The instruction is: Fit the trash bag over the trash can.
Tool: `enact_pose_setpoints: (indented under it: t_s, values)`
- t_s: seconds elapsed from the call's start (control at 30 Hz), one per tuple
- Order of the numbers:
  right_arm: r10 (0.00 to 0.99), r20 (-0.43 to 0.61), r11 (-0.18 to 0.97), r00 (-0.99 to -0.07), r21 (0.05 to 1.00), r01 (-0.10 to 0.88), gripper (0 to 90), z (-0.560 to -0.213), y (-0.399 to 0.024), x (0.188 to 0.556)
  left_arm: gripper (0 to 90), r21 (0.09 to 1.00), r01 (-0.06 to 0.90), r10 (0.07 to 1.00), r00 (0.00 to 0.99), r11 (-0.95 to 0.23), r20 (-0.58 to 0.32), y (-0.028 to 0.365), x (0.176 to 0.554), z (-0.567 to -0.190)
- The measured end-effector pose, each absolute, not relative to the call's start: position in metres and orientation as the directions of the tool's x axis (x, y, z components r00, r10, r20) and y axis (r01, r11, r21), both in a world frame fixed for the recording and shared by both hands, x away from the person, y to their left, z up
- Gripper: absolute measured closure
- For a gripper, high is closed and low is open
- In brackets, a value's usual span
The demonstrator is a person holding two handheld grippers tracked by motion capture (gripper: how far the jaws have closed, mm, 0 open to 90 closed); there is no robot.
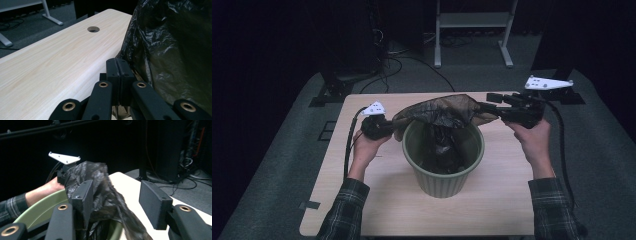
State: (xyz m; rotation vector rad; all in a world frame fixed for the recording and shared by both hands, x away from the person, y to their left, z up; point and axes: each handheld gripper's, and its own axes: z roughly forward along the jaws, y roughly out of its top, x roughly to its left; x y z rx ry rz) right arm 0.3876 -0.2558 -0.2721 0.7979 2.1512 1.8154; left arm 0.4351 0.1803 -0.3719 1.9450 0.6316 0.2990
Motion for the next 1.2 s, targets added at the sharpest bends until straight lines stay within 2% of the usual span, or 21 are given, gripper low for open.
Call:
enact_pose_setpoints:
  t_s: [0.07,0.2,0.27,0.63,0.8,1.2]
  values:
    - [0.526,0.170,0.120,-0.833,0.955,0.271,54.1,-0.274,-0.248,0.391,88.7,0.893,0.297,0.551,0.832,-0.339,-0.067,0.180,0.435,-0.372]
    - [0.512,0.158,0.170,-0.844,0.945,0.280,83.4,-0.278,-0.239,0.391,88.8,0.895,0.293,0.545,0.836,-0.337,-0.068,0.179,0.434,-0.372]
    - [0.499,0.149,0.188,-0.854,0.943,0.274,89.8,-0.279,-0.238,0.385,88.8,0.894,0.294,0.543,0.837,-0.337,-0.070,0.179,0.433,-0.371]
    - [0.362,0.126,0.241,-0.924,0.945,0.223,90.0,-0.295,-0.242,0.320,89.3,0.912,0.275,0.523,0.848,-0.304,-0.081,0.189,0.418,-0.366]
    - [0.303,0.150,0.238,-0.941,0.945,0.227,90.0,-0.307,-0.245,0.295,89.4,0.923,0.262,0.522,0.849,-0.281,-0.082,0.198,0.408,-0.362]
    - [0.255,0.211,0.333,-0.944,0.897,0.290,90.0,-0.350,-0.251,0.270,89.3,0.925,0.272,0.516,0.851,-0.264,-0.103,0.212,0.385,-0.375]
